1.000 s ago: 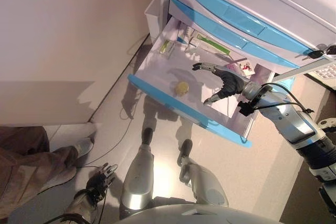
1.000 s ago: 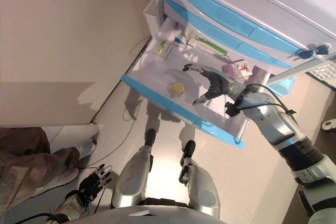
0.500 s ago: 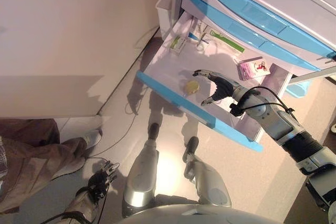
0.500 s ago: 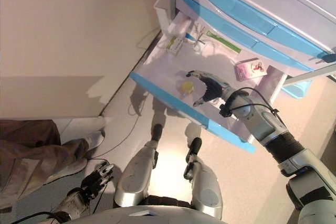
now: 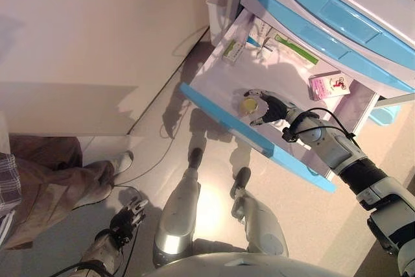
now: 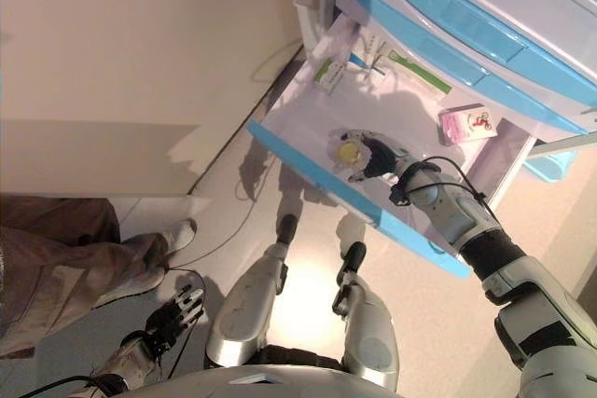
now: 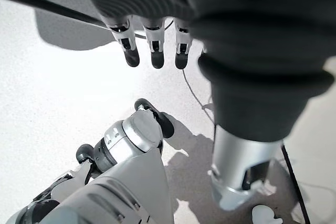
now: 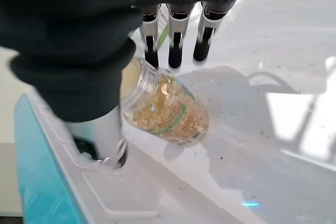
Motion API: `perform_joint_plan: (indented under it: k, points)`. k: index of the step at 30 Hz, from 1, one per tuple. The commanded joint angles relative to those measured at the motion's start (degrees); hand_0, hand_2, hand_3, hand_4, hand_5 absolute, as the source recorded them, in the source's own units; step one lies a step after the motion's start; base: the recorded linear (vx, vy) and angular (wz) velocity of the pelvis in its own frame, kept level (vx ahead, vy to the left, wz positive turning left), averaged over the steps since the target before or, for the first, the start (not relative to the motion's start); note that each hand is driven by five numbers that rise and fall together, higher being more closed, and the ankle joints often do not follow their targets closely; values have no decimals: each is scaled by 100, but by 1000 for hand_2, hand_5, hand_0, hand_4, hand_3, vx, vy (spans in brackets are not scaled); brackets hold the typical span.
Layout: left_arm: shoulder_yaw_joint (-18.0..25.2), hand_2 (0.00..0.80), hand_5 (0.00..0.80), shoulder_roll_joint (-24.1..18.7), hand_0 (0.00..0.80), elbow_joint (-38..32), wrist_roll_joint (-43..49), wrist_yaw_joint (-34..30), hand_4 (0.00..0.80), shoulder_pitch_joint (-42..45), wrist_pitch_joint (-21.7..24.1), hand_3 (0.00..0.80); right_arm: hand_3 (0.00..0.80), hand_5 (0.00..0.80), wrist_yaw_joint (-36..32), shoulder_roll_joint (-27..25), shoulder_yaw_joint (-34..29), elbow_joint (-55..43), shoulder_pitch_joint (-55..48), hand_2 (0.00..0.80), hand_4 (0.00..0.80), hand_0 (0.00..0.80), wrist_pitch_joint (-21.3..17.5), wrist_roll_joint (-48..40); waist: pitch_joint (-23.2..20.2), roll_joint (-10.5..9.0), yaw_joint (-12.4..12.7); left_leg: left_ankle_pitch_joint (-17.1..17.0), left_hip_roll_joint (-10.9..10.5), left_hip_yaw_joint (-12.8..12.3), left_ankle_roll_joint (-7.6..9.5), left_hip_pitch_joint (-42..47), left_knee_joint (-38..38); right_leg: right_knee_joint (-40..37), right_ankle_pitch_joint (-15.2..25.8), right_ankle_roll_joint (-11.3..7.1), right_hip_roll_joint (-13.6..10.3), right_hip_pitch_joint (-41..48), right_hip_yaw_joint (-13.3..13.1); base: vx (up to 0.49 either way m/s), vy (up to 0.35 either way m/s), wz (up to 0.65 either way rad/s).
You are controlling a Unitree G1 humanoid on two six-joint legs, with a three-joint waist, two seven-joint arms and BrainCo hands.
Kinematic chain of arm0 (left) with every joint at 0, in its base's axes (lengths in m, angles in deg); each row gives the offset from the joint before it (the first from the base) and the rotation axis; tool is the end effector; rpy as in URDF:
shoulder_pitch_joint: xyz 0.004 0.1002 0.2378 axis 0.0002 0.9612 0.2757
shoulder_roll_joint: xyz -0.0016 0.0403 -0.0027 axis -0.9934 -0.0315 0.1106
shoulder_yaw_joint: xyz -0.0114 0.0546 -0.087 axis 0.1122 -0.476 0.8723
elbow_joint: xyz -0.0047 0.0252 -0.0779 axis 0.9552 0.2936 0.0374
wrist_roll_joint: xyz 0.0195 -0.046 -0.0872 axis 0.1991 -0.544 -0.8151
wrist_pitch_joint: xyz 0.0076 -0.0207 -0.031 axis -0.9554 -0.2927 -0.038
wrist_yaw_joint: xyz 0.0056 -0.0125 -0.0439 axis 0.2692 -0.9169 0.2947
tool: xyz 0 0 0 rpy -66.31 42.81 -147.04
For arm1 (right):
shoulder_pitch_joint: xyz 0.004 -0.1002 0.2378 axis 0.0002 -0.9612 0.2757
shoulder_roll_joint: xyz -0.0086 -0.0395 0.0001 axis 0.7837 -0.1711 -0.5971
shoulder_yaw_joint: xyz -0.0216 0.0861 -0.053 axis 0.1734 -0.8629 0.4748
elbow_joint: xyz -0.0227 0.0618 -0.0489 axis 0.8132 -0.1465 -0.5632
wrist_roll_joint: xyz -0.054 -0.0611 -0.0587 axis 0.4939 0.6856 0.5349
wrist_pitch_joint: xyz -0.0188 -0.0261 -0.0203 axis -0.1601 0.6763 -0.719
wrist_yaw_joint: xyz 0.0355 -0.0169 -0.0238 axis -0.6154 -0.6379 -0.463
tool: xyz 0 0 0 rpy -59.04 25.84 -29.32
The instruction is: Open the drawer and pick up the medicine
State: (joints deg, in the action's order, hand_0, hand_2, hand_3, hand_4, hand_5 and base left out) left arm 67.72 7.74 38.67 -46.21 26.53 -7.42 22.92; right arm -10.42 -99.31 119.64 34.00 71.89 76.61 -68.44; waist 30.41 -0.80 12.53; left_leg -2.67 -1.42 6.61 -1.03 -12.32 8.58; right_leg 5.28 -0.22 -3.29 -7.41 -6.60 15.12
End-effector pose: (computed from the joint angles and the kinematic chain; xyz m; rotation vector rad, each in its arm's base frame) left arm 0.0987 0.2684 -0.0918 -0.4704 0.8066 0.2309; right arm 0.2906 -0.1996 0.1140 -1.1057 -0.1361 0.4341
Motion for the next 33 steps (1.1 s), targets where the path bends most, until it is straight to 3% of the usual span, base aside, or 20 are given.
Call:
perform_joint_plan:
  k: [1, 2, 22, 33]
  points:
    - [-242, 0, 0, -23, 0, -62, -160, -54, 0, 264, -56, 0, 568, 568, 111, -28, 311, -291, 221, 568, 568, 568, -194, -32, -265, -45, 24, 595, -101, -39, -46, -363, 629, 406, 2, -205, -260, -314, -59, 0, 0, 0]
    - [-249, 0, 0, -15, 0, -69, -159, -49, 0, 265, -60, 0, 800, 800, 88, -4, 309, -276, 222, 800, 800, 800, -196, -21, -265, -43, 25, 594, -103, -36, -47, -365, 634, 411, 5, -207, -265, -320, -60, 0, 0, 0]
    - [-242, 0, 0, 10, 0, -185, -28, 8, 0, 314, -67, 0, 800, 800, 285, 14, 236, -271, 177, 800, 800, 800, -413, 24, -349, -96, -16, 581, -41, -118, -40, -214, 474, 345, 58, -248, -246, -279, -74, 0, 0, 1]
    - [-149, 0, 0, 55, 0, -293, 10, 106, 0, 414, -109, 0, 800, 800, 494, -340, -197, -1065, -4, 800, 800, 800, -582, 39, -499, -153, -163, 595, 26, -227, -47, -17, 307, 233, 91, -292, -214, -168, -167, 1, -6, -7]
